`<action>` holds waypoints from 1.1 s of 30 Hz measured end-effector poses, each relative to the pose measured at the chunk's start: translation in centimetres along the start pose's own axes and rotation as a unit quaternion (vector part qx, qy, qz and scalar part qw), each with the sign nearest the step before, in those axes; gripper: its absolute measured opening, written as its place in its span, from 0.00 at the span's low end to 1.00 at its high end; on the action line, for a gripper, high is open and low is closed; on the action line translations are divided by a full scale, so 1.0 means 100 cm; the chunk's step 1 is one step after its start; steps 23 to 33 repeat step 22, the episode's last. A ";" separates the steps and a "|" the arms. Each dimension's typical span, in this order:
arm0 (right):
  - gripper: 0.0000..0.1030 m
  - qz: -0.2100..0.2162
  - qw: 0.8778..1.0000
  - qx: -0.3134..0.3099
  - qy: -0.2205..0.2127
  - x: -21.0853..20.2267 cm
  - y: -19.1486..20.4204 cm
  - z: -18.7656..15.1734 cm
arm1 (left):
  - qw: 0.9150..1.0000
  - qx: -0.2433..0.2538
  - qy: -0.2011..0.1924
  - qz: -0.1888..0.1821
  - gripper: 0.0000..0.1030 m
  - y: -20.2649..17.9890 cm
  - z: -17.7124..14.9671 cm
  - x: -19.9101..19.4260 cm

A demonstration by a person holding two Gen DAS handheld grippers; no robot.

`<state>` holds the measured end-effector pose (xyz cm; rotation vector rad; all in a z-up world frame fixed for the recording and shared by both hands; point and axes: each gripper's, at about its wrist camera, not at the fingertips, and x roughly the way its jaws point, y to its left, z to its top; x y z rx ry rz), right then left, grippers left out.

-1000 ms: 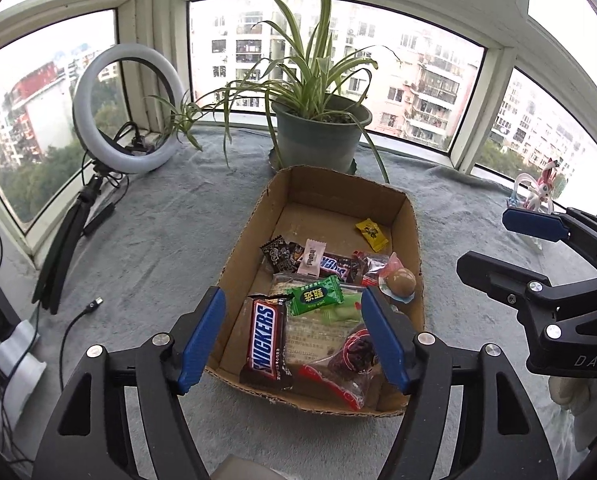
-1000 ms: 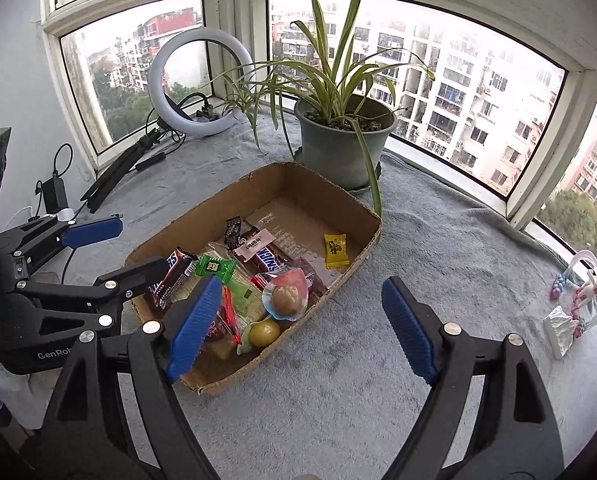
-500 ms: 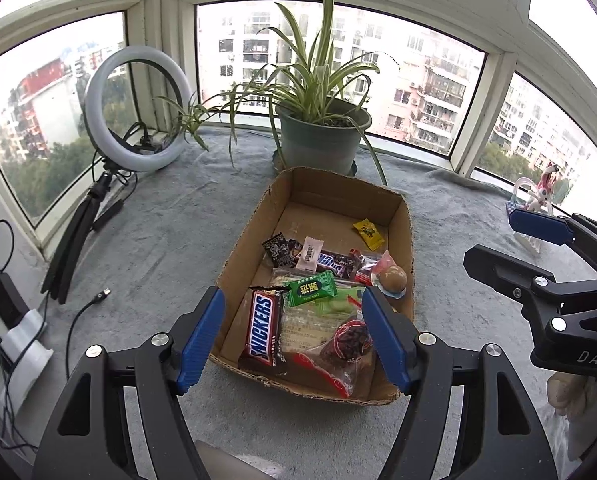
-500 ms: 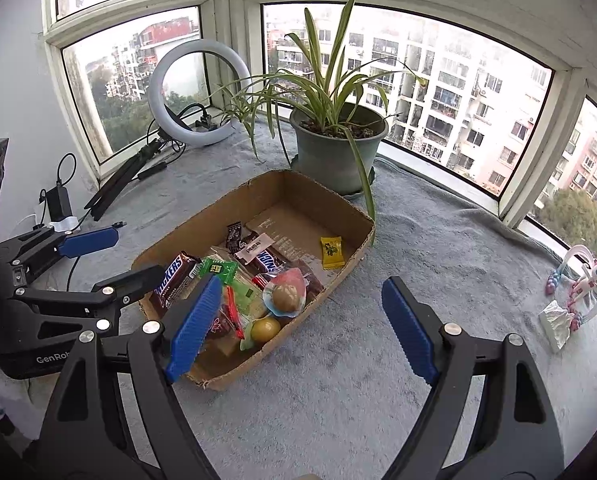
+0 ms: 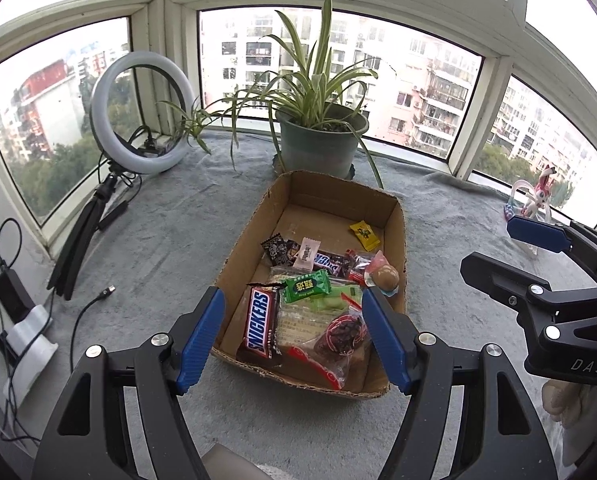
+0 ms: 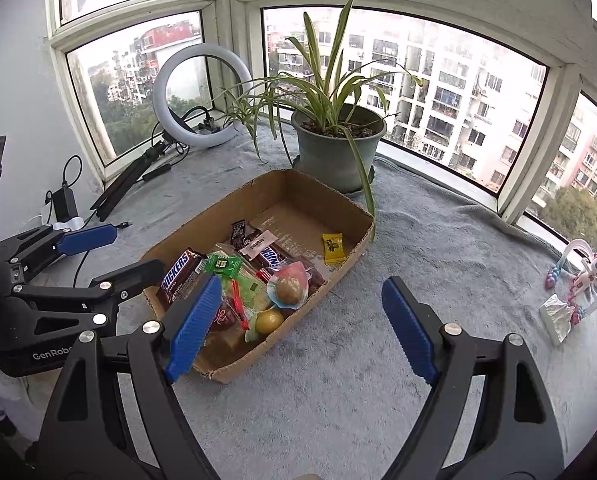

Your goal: Organize snacks

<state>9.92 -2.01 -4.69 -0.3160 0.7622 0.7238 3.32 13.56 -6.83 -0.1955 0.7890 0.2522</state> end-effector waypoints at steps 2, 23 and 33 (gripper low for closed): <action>0.82 -0.001 1.000 0.003 -0.001 -0.002 -0.001 -0.001 | 1.000 0.001 -0.001 0.000 0.69 -0.001 -0.001 -0.001; 0.83 -0.014 1.000 0.020 -0.009 -0.026 -0.006 -0.025 | 1.000 -0.020 -0.011 0.001 0.69 -0.005 -0.014 -0.025; 0.83 -0.014 1.000 0.020 -0.009 -0.026 -0.006 -0.025 | 1.000 -0.020 -0.011 0.001 0.69 -0.005 -0.014 -0.025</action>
